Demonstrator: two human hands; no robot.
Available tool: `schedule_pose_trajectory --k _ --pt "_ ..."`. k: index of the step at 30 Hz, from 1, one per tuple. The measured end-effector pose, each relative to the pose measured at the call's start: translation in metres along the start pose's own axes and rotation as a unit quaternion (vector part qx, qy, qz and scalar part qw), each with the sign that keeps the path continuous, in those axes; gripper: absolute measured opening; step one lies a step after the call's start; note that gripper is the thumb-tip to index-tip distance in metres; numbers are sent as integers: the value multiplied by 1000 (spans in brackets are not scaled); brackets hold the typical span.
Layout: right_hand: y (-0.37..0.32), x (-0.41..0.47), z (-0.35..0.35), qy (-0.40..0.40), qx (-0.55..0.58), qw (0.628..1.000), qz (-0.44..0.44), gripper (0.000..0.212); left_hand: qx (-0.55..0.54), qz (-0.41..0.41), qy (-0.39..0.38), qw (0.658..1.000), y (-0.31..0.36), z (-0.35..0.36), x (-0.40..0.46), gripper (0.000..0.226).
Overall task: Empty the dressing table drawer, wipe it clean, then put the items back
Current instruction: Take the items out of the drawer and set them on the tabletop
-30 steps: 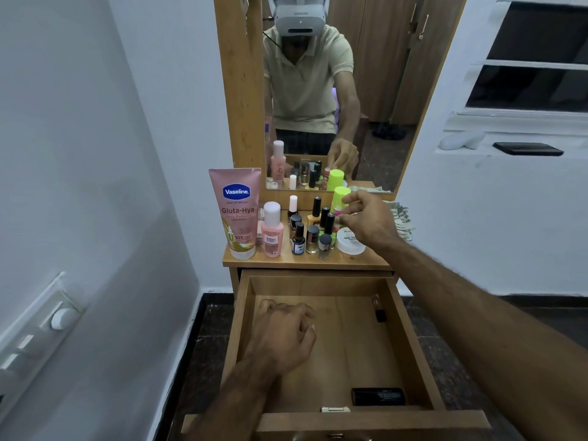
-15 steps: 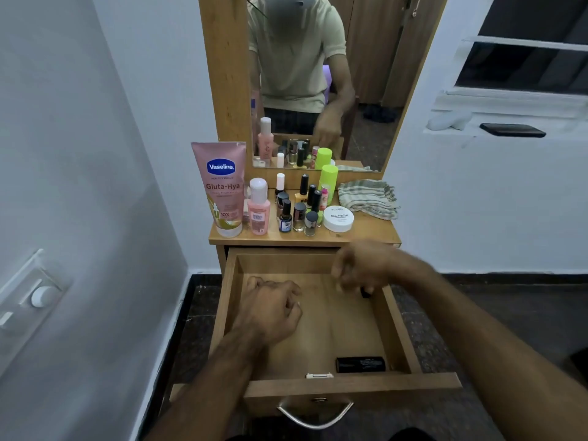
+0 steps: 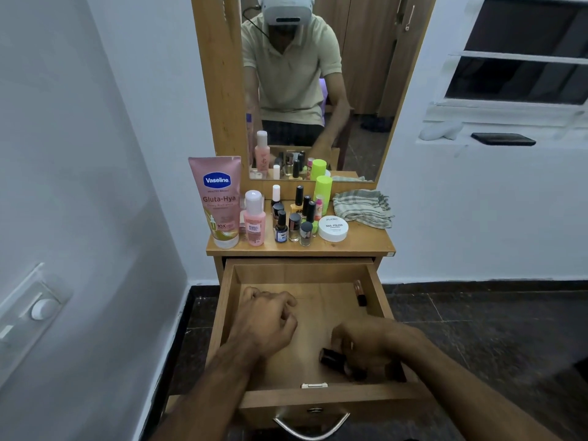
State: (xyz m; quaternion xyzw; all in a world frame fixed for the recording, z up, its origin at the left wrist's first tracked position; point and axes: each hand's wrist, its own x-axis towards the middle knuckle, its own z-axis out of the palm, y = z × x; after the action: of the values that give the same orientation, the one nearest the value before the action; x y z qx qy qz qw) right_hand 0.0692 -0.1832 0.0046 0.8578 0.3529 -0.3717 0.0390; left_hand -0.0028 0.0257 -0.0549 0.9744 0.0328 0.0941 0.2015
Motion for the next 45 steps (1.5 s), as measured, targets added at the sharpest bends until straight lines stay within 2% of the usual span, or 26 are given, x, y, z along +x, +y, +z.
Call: schedule_pose_trajectory --k 2,3,5,7,9,12,19,24,27,32,36,45 --pt "12 -2 -4 63 133 988 -37 27 1 -3 -1 1000 -1 1 0 35" --pt "17 -5 -8 103 222 967 -62 25 2 -3 -1 1000 -1 1 1 35" --pt "22 -12 -20 175 390 898 -108 27 1 -3 -3 1000 -2 1 1 35" --pt "24 -12 -34 248 467 840 -121 29 -3 -2 -7 1000 -2 0 1 35" --pt "23 -6 -48 316 477 811 -121 30 -11 -1 -13 1000 -2 -1 1 35" --pt "16 5 -66 393 448 795 -110 29 -14 -4 -17 1000 -1 -3 0 35" --pt "7 20 -79 437 439 780 -84 26 -17 -16 -18 1000 1 -5 -1 33" --pt "16 7 -84 503 464 725 -73 30 -19 -21 -24 999 2 -5 -1 33" --pt "22 0 -92 522 436 731 -62 38 -16 -24 -35 999 2 -5 0 33" --pt "10 8 -106 494 335 800 -60 45 -7 -25 -43 999 3 -4 0 33" --pt "-3 18 -112 484 268 831 -52 44 -4 -27 -37 999 3 -5 -1 32" --pt "-7 27 -111 503 278 817 -39 49 -5 -28 -46 999 2 -5 0 34"
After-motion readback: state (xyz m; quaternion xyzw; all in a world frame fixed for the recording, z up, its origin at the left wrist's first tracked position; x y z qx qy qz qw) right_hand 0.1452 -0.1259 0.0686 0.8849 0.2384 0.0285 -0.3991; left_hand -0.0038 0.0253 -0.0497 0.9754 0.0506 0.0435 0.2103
